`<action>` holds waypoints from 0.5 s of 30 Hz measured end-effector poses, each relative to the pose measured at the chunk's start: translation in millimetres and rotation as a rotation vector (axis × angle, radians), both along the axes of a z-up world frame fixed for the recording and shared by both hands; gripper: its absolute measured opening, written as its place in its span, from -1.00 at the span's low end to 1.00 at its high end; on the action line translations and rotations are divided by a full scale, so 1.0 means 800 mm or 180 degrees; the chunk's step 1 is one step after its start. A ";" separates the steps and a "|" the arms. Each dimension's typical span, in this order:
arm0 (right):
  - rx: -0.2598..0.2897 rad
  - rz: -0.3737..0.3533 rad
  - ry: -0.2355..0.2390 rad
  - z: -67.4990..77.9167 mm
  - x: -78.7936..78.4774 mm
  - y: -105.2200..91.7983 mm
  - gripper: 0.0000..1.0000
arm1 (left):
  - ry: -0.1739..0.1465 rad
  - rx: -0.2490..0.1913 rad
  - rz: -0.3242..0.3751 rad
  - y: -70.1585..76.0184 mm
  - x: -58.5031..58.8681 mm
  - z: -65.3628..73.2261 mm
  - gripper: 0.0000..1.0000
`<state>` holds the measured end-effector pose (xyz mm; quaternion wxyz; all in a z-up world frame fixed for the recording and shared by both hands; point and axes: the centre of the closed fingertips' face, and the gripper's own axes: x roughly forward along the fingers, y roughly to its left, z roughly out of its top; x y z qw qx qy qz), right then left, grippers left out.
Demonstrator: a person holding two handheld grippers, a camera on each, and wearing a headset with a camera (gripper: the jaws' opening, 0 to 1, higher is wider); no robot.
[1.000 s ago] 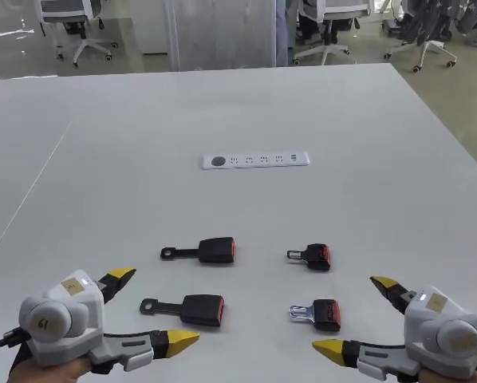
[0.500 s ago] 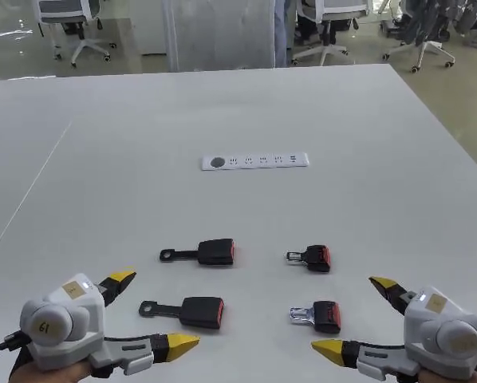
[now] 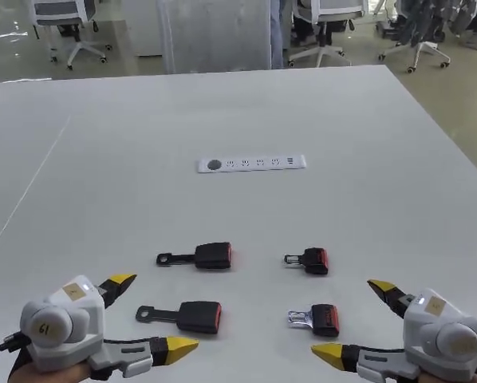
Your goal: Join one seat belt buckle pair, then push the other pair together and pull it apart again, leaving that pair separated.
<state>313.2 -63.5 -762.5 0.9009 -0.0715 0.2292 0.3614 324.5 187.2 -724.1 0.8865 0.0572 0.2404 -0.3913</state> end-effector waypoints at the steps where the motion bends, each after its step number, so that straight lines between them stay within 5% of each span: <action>1: -0.0007 0.0004 -0.0003 0.000 0.001 0.000 0.94 | 0.0007 0.0006 -0.0008 0.000 0.001 -0.001 1.00; 15: -0.0039 0.0125 0.0023 -0.014 0.000 0.005 0.88 | 0.0050 0.0125 -0.0208 -0.013 0.003 -0.017 1.00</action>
